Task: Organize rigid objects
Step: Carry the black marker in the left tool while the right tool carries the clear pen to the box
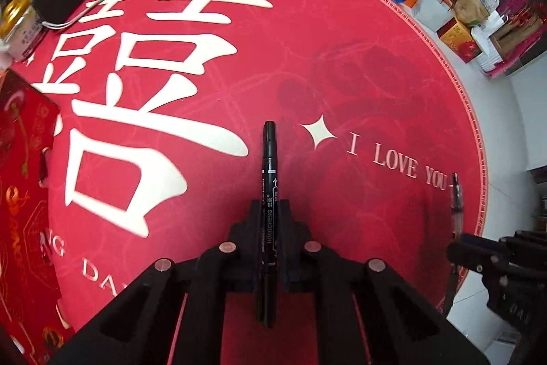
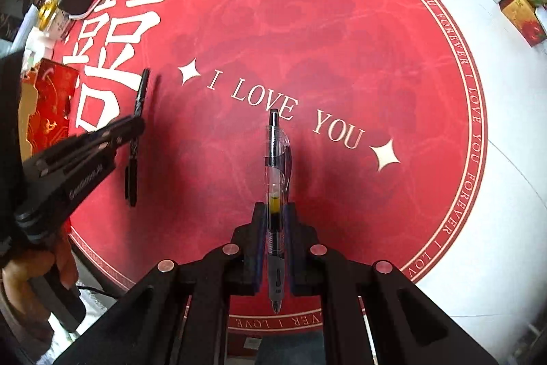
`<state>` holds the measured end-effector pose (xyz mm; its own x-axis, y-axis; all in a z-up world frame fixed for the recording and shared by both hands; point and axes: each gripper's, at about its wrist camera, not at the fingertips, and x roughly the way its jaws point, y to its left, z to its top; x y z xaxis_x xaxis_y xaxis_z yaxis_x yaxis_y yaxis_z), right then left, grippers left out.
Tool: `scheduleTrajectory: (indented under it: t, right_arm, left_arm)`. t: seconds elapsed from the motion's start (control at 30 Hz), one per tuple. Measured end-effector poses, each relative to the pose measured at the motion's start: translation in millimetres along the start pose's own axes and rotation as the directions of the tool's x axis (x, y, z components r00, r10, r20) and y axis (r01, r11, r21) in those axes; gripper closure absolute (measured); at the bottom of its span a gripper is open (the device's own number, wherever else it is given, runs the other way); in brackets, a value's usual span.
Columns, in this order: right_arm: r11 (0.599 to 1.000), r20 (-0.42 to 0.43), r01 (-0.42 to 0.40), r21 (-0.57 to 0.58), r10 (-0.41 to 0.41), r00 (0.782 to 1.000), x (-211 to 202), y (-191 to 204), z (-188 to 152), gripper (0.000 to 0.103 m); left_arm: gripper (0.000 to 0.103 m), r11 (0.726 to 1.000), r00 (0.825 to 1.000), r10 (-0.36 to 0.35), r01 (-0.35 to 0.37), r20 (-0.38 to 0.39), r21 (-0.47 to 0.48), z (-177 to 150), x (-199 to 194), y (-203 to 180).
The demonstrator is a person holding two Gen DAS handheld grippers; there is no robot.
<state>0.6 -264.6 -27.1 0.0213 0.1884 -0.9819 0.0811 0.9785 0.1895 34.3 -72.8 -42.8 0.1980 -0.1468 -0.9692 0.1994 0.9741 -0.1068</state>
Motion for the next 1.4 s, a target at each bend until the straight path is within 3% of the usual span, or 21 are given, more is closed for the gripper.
scheduleTrajectory:
  t: [0.1, 0.27, 0.77, 1.07, 1.4]
  right_arm:
    - [1.000, -0.003, -0.011, 0.014, 0.011, 1.000, -6.0, -14.0, -6.2, 0.092]
    - [0.998, -0.012, -0.043, 0.038, 0.044, 0.999, 4.0, 10.2, -22.7, 0.092]
    - [0.997, -0.012, -0.072, -0.027, 0.071, 0.997, -3.1, 57.0, -11.2, 0.092]
    - [0.988, -0.003, -0.094, -0.123, 0.095, 0.996, -9.1, 121.9, -5.3, 0.092]
    - [0.953, -0.005, -0.120, -0.277, 0.123, 0.992, -14.2, 210.4, -2.7, 0.092]
  left_arm:
    - [0.094, 1.000, 1.000, -0.004, 0.004, 0.016, -0.013, -4.0, -12.3, -2.4]
    - [0.094, 1.000, 0.999, -0.002, 0.003, 0.036, -0.028, -21.6, -25.0, 16.8]
    - [0.094, 0.998, 0.996, -0.010, 0.015, 0.085, -0.068, -27.2, -50.4, 16.1]
    - [0.094, 0.988, 0.988, 0.015, 0.008, 0.151, -0.151, -37.2, -81.0, 64.0]
    - [0.094, 0.949, 0.976, 0.100, -0.035, 0.193, -0.314, -62.0, -114.9, 141.9]
